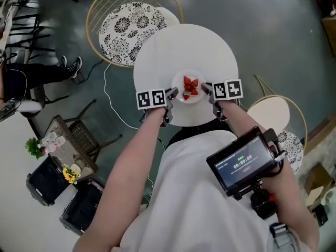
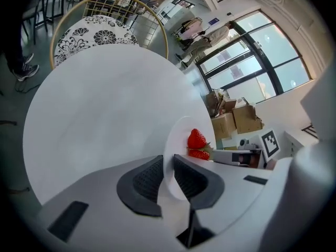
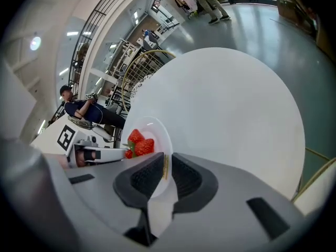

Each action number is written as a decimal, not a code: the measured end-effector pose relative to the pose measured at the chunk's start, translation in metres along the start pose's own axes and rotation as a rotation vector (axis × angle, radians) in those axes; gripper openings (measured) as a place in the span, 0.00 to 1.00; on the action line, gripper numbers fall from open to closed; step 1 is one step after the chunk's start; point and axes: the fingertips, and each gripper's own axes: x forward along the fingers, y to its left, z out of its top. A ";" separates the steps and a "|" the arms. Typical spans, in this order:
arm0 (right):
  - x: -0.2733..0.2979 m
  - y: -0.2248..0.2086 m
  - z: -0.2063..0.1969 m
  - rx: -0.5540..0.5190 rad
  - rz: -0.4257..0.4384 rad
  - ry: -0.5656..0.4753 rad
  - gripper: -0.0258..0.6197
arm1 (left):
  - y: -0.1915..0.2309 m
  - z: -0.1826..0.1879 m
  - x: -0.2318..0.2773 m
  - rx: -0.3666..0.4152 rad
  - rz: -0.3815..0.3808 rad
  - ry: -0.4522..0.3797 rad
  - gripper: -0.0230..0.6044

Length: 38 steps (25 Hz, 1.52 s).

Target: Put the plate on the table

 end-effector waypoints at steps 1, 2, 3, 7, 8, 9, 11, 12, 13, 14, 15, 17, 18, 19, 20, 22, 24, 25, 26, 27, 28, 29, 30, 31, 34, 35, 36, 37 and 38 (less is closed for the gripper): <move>0.001 0.000 0.007 -0.012 -0.007 -0.005 0.08 | 0.000 0.007 0.001 0.008 0.007 -0.006 0.11; 0.002 -0.001 0.014 -0.025 -0.014 -0.009 0.08 | 0.000 0.014 0.003 0.016 0.013 -0.012 0.11; 0.004 -0.003 0.022 -0.037 -0.021 -0.013 0.08 | 0.001 0.022 0.006 0.024 0.020 -0.019 0.11; 0.013 -0.009 0.049 -0.091 -0.046 -0.020 0.08 | 0.006 0.045 0.017 0.040 0.068 -0.050 0.11; 0.015 -0.009 0.053 -0.108 -0.050 -0.020 0.08 | 0.008 0.048 0.017 0.041 0.080 -0.055 0.11; 0.017 -0.008 0.056 -0.123 -0.054 -0.020 0.08 | 0.009 0.050 0.018 0.041 0.089 -0.059 0.12; 0.018 -0.008 0.057 -0.145 -0.059 -0.022 0.08 | 0.010 0.051 0.017 0.043 0.098 -0.062 0.12; 0.018 -0.008 0.057 -0.154 -0.061 -0.022 0.08 | 0.010 0.051 0.017 0.048 0.102 -0.060 0.12; 0.018 -0.008 0.056 -0.165 -0.064 -0.021 0.08 | 0.010 0.051 0.017 0.054 0.108 -0.055 0.12; 0.018 -0.008 0.057 -0.178 -0.069 -0.018 0.09 | 0.010 0.051 0.017 0.059 0.117 -0.050 0.12; 0.018 -0.009 0.058 -0.189 -0.073 -0.016 0.09 | 0.010 0.052 0.018 0.061 0.127 -0.046 0.12; 0.018 -0.008 0.059 -0.205 -0.078 -0.013 0.09 | 0.012 0.053 0.020 0.064 0.147 -0.040 0.12; 0.018 -0.008 0.059 -0.216 -0.082 -0.013 0.09 | 0.013 0.053 0.020 0.068 0.155 -0.038 0.12; 0.019 -0.007 0.059 -0.231 -0.088 -0.011 0.09 | 0.014 0.052 0.020 0.073 0.161 -0.035 0.12; 0.019 -0.006 0.058 -0.250 -0.097 -0.008 0.09 | 0.015 0.051 0.020 0.079 0.166 -0.031 0.12; 0.020 -0.007 0.056 -0.287 -0.120 0.001 0.10 | 0.015 0.049 0.019 0.088 0.177 -0.022 0.12; 0.019 -0.008 0.055 -0.314 -0.145 0.011 0.11 | 0.014 0.048 0.019 0.099 0.192 -0.013 0.13; 0.019 -0.008 0.055 -0.326 -0.156 0.015 0.12 | 0.013 0.048 0.019 0.105 0.201 -0.009 0.13; 0.018 -0.009 0.055 -0.337 -0.166 0.017 0.12 | 0.012 0.049 0.019 0.110 0.209 -0.008 0.13; 0.019 -0.008 0.056 -0.346 -0.173 0.016 0.13 | 0.012 0.050 0.018 0.114 0.214 -0.009 0.13; 0.019 -0.008 0.057 -0.353 -0.181 0.011 0.13 | 0.013 0.050 0.017 0.114 0.212 -0.011 0.13; 0.019 -0.008 0.057 -0.361 -0.189 0.002 0.13 | 0.013 0.050 0.017 0.111 0.206 -0.012 0.13; 0.018 -0.009 0.057 -0.371 -0.198 -0.007 0.14 | 0.012 0.049 0.018 0.109 0.196 -0.010 0.13; 0.018 -0.009 0.056 -0.380 -0.202 -0.014 0.14 | 0.011 0.047 0.018 0.108 0.186 -0.006 0.13; 0.016 -0.010 0.059 -0.381 -0.204 -0.031 0.15 | 0.011 0.047 0.016 0.113 0.172 -0.011 0.13; 0.017 -0.010 0.061 -0.382 -0.203 -0.037 0.15 | 0.012 0.048 0.014 0.114 0.174 -0.022 0.13; 0.017 -0.010 0.061 -0.386 -0.201 -0.043 0.15 | 0.013 0.048 0.012 0.114 0.178 -0.035 0.13; 0.017 -0.010 0.061 -0.388 -0.201 -0.050 0.15 | 0.015 0.048 0.010 0.113 0.183 -0.049 0.13; 0.016 -0.012 0.061 -0.387 -0.201 -0.056 0.15 | 0.016 0.047 0.009 0.112 0.187 -0.061 0.13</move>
